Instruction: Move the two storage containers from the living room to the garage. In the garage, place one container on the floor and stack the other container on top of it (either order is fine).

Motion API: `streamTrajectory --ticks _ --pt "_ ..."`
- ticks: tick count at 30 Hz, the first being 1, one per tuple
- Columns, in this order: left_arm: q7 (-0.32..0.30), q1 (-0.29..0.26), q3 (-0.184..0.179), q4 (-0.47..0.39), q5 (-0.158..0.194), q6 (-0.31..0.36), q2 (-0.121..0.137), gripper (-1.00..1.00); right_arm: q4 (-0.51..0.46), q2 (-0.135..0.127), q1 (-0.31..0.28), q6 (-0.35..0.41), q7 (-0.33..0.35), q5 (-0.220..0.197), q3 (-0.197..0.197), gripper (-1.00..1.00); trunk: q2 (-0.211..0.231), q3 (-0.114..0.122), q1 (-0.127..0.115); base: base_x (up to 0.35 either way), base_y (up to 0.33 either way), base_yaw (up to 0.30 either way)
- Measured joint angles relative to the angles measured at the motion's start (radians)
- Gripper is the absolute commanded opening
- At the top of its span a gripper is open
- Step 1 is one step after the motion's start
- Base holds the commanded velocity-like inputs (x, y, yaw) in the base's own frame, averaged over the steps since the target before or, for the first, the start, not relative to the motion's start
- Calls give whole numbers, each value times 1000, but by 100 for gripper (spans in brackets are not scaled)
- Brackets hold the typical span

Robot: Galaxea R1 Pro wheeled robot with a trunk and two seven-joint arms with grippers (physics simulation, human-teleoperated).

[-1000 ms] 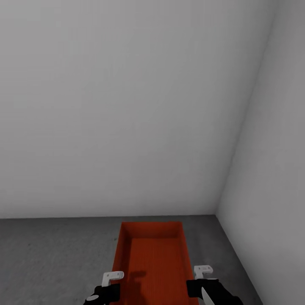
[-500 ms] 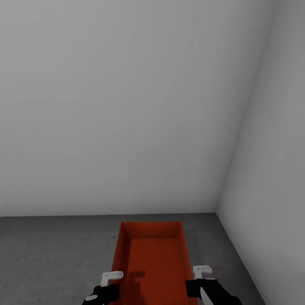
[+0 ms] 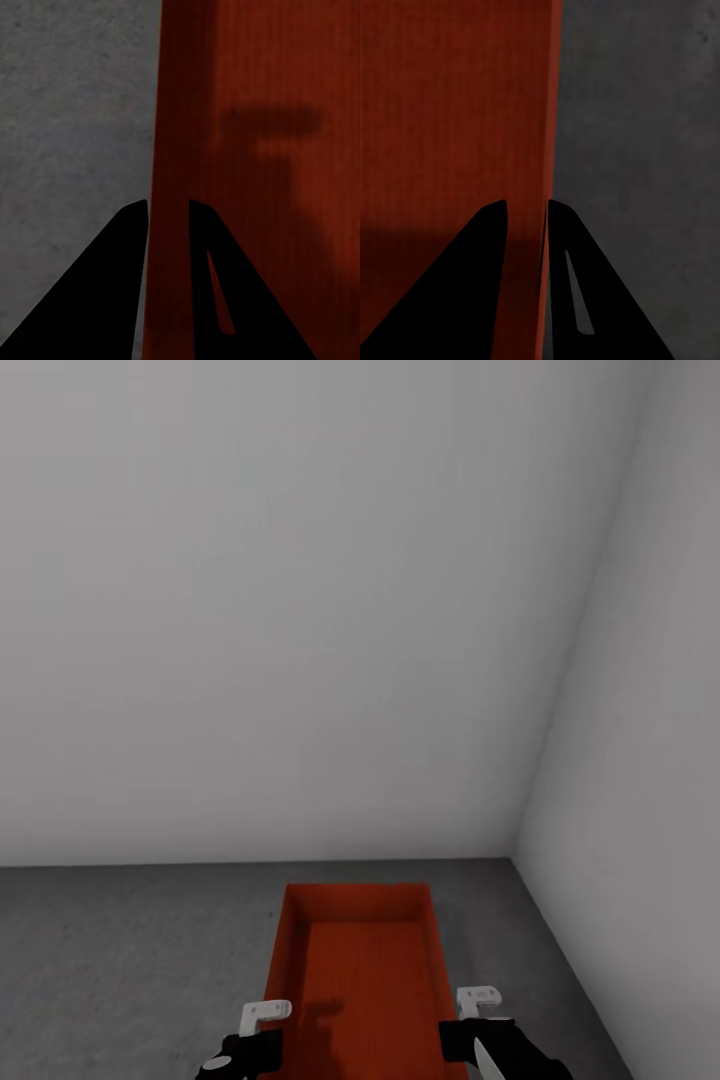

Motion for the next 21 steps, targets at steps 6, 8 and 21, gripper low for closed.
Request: streamTrajectory --ticks 6,8,21 --pt "-2 0 0 0 0 0 1 -100 0 1 0 0 -1 0 0 -100 -42 -19 23 0 0 0" --pt "-3 0 1 0 0 0 2 -100 0 2 0 0 -3 0 0 -100 -56 -25 31 0 0 0" --pt "-8 0 2 0 0 2 6 -100 1 7 0 0 -7 0 0 -100 -147 -66 81 0 0 0"
